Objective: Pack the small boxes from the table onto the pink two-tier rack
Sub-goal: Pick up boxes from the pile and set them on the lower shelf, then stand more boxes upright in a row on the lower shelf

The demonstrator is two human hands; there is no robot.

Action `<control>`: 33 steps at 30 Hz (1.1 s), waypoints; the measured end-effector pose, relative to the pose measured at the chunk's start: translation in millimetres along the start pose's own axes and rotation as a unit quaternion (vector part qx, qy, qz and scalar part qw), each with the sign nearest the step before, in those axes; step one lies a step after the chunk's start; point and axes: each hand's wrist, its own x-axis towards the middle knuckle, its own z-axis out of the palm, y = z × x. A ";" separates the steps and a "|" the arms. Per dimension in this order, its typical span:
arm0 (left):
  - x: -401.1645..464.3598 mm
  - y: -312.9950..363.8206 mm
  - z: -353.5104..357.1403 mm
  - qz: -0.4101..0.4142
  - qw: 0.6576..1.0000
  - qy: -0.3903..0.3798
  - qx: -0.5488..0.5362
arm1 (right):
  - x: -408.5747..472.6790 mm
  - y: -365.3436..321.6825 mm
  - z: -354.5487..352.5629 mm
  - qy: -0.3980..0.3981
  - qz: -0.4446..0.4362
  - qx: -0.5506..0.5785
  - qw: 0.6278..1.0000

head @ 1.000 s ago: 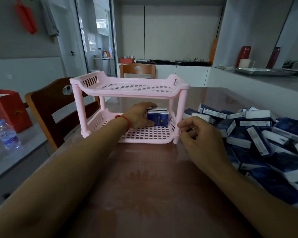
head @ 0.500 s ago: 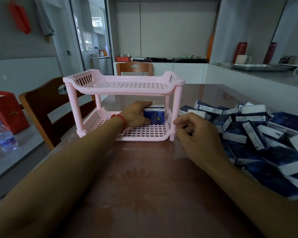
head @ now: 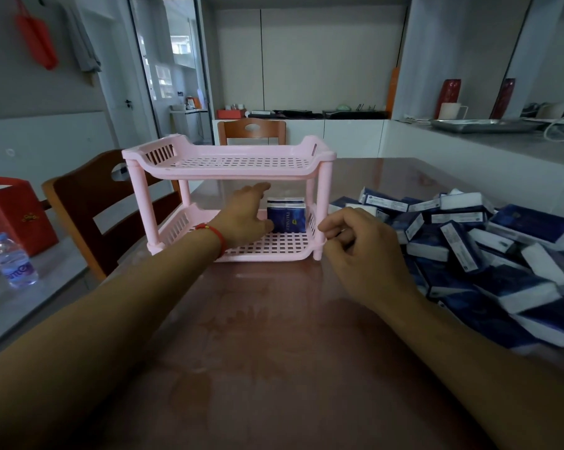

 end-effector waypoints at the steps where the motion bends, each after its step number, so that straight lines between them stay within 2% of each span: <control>1: -12.0 1.2 -1.4 0.028 0.999 0.028 0.006 | -0.7 -0.6 -1.8 0.004 -0.001 -0.007 1.000; 4: -56.7 9.1 -4.5 0.164 0.978 0.120 0.043 | -4.3 -3.4 -8.1 0.005 0.016 -0.022 1.000; 7: -92.7 37.7 -4.0 0.242 0.960 0.128 0.061 | -9.4 -10.1 -17.7 0.005 0.014 -0.086 0.996; 10: -110.5 77.8 7.1 0.284 0.955 0.080 0.041 | -18.7 -16.8 -37.5 -0.029 0.027 -0.198 0.979; 14: -122.7 118.5 29.0 0.326 0.944 0.047 -0.021 | -57.2 -14.9 -90.8 0.033 0.059 -0.254 0.965; 16: -125.9 130.3 37.9 0.332 0.940 0.038 -0.065 | -85.4 -9.3 -117.8 0.038 0.086 -0.309 0.946; 20: -130.4 135.4 47.1 0.323 0.940 0.011 -0.110 | -119.1 1.0 -141.8 -0.049 0.168 -0.404 0.898; 22: -129.6 131.1 46.8 0.314 0.942 0.006 -0.118 | -120.8 2.0 -141.8 -0.085 0.200 -0.364 0.906; 24: -127.2 125.8 46.6 0.286 0.950 -0.003 -0.126 | -120.8 1.0 -139.0 -0.089 0.197 -0.327 0.920; 26: -126.2 122.0 47.6 0.254 0.955 -0.011 -0.154 | -122.5 -2.4 -138.1 -0.053 0.210 -0.252 0.943; 28: -128.6 123.2 48.1 0.211 0.951 -0.038 -0.223 | -123.4 -11.6 -136.5 -0.010 0.243 -0.102 0.965; 31: -131.1 129.8 48.1 0.161 0.921 -0.117 -0.335 | -115.9 -29.7 -130.7 -0.042 0.300 0.128 0.944; 33: -130.8 130.6 48.7 0.130 0.898 -0.127 -0.400 | -109.8 -32.5 -125.8 -0.072 0.302 0.163 0.937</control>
